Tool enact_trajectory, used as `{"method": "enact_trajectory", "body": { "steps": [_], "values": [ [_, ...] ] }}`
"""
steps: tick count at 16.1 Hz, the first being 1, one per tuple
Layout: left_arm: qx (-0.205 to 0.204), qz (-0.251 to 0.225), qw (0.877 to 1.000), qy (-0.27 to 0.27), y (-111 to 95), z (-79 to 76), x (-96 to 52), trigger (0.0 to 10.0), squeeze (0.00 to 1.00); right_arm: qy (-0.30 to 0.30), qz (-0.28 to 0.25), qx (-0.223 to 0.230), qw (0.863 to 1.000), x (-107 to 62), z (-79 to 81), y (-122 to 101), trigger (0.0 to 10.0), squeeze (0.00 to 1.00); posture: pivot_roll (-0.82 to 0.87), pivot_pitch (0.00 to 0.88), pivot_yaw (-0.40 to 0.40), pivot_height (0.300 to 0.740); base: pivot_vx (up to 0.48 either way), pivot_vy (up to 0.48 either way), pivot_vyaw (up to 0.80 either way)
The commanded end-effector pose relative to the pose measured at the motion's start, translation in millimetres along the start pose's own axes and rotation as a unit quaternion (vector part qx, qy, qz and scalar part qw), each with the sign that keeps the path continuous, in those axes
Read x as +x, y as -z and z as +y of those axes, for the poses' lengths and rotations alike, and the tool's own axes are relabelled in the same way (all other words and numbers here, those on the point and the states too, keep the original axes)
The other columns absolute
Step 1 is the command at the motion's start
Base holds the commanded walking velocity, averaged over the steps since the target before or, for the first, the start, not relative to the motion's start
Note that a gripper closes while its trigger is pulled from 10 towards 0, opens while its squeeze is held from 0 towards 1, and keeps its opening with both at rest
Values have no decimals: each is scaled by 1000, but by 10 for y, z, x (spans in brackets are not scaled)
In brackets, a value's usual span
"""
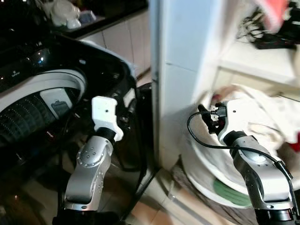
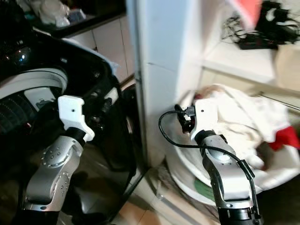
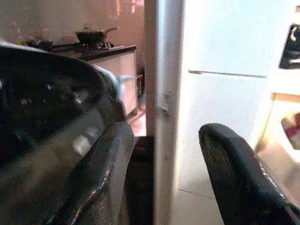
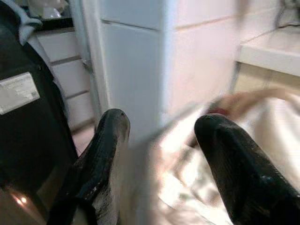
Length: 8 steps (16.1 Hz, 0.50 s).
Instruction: Clothes washing
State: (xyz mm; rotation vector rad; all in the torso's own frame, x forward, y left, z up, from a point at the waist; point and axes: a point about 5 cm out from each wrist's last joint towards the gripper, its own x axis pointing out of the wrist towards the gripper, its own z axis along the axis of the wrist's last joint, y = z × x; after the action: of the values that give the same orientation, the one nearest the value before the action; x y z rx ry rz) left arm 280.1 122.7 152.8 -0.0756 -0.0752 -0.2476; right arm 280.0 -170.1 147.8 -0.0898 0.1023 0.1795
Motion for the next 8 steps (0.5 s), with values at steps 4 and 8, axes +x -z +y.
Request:
{"method": "enact_trajectory", "body": {
  "steps": [4,8],
  "values": [
    [2,-1,1000,2,-13,-15,3,10000,0,7,3,-2,1000,-10,-34,-14,10000,0,-98,31,71,740,0,0,0],
    [-5,0,1000,-3,-17,-2,-4,10000,0,-1,7,-2,1000,-14,-13,-7,10000,0,-97,31,70,740,0,0,0]
  ]
}}
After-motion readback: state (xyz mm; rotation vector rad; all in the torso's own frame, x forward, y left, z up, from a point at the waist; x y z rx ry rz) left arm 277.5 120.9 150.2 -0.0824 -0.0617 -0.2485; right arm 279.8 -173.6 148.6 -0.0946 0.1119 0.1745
